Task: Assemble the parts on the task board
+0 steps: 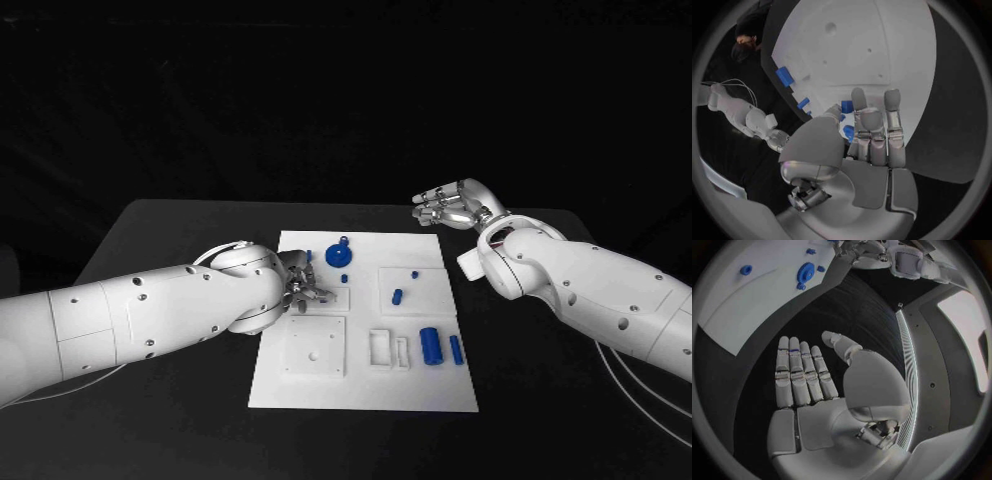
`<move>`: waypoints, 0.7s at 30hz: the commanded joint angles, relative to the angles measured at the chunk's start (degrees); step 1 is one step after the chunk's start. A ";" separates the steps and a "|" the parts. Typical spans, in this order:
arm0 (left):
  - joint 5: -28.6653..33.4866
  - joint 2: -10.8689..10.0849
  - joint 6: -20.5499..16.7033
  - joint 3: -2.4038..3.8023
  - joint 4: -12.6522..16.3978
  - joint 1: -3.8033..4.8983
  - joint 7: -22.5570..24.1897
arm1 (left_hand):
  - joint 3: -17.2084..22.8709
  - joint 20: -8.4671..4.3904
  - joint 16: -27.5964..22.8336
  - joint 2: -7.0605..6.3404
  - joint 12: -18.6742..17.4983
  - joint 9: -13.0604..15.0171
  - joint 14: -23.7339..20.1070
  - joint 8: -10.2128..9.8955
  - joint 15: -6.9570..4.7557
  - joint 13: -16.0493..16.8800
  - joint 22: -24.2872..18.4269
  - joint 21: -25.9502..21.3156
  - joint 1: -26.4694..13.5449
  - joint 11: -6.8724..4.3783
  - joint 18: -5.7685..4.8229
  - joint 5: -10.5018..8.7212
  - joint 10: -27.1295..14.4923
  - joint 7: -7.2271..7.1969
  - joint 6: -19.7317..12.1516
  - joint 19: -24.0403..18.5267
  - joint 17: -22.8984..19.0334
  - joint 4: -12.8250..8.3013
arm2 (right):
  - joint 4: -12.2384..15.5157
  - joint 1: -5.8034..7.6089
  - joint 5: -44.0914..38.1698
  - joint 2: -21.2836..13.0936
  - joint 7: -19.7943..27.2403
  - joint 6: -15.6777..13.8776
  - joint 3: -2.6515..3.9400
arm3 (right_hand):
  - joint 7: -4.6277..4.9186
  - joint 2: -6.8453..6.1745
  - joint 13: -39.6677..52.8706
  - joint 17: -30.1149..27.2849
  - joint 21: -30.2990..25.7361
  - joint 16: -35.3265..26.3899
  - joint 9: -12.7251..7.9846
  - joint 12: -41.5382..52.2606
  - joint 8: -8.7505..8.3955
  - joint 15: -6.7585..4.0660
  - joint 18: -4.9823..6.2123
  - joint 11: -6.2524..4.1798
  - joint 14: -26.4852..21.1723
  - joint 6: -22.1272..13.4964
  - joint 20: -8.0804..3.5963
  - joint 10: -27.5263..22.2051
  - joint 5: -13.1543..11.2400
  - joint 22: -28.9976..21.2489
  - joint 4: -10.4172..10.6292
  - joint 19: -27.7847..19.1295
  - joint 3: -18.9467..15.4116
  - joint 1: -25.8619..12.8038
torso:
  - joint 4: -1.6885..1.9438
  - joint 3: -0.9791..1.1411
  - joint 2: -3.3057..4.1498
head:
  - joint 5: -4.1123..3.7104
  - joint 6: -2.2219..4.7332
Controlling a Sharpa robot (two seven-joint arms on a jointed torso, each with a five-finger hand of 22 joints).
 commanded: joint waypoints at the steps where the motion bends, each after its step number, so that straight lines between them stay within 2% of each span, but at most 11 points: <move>1: -0.24 0.22 1.60 -0.21 -0.09 -0.45 -0.05 | -0.21 0.13 -0.09 0.40 -0.02 -0.12 0.20 -0.15 0.10 0.07 1.07 0.21 -0.13 0.17 0.94 0.08 -0.39 0.08 -0.09 -0.19 0.03 0.27 | 0.11 -0.05 -0.02 -0.02 0.24 0.18 0.02 | -0.07 0.32 -0.07 -0.07 0.10 -0.19 -0.01 -0.15 -0.04 -0.12 0.27 0.05 -0.35 -0.30 0.05 -0.49 0.21 -0.09 -0.19 -0.44 -0.12 -0.26 | 0.03 -0.02 -0.01 | 0.02 -0.02; 7: 0.37 0.32 2.54 -0.21 0.16 -0.51 0.02 | 0.01 0.13 -0.06 0.78 -0.03 -0.13 0.22 -0.11 0.09 0.07 1.07 0.17 0.44 0.12 0.92 0.18 -0.37 -0.01 0.06 -0.23 0.05 0.04 | 0.08 -0.09 -0.04 0.03 0.22 0.31 0.02 | -0.07 0.32 -0.07 -0.07 0.10 -0.19 -0.01 -0.15 -0.04 -0.12 0.27 0.05 -0.35 -0.30 0.05 -0.49 0.21 -0.09 -0.19 -0.44 -0.12 -0.26 | 0.03 0.00 -0.04 | 0.04 -0.06; 12: 1.00 0.26 3.51 -0.21 0.42 -0.53 0.02 | 0.33 0.09 0.14 1.70 -0.06 -0.37 0.17 -0.56 0.04 0.06 1.10 0.15 1.51 0.05 0.85 0.47 -0.30 -0.11 0.61 -0.30 0.22 -1.47 | 0.03 -0.15 -0.04 0.05 0.21 0.36 0.02 | -0.07 0.32 -0.07 -0.07 0.10 -0.19 -0.01 -0.15 -0.04 -0.12 0.27 0.05 -0.35 -0.30 0.05 -0.49 0.21 -0.09 -0.19 -0.44 -0.12 -0.26 | 0.04 0.00 -0.02 | -0.02 -0.03; 17: 1.43 0.22 4.08 -0.21 0.46 -0.55 0.06 | 0.79 0.04 0.26 2.66 -0.28 -1.14 0.11 -3.09 -0.01 0.00 1.08 0.19 1.84 -0.03 0.79 0.89 -0.14 -0.26 2.58 -0.39 0.45 -3.10 | -0.03 -0.26 -0.05 0.06 0.21 0.39 0.02 | -0.07 0.32 -0.07 -0.07 0.10 -0.19 -0.01 -0.15 -0.04 -0.12 0.27 0.05 -0.35 -0.30 0.05 -0.49 0.21 -0.09 -0.19 -0.44 -0.12 -0.26 | 0.02 -0.01 -0.01 | 0.01 -0.06; 21: 1.59 0.21 4.13 -0.21 0.43 -0.56 0.06 | 1.82 0.02 0.20 3.61 -0.46 -1.23 0.07 -4.19 -0.04 -0.05 1.08 0.16 2.50 -0.05 0.76 1.50 -0.06 -0.33 3.30 -0.41 0.54 -4.23 | -0.04 -0.31 -0.05 0.05 0.22 0.39 0.02 | -0.07 0.32 -0.07 -0.07 0.10 -0.19 -0.01 -0.15 -0.04 -0.12 0.27 0.05 -0.35 -0.30 0.05 -0.49 0.21 -0.09 -0.19 -0.44 -0.12 -0.26 | 0.01 -0.02 -0.02 | -0.01 -0.03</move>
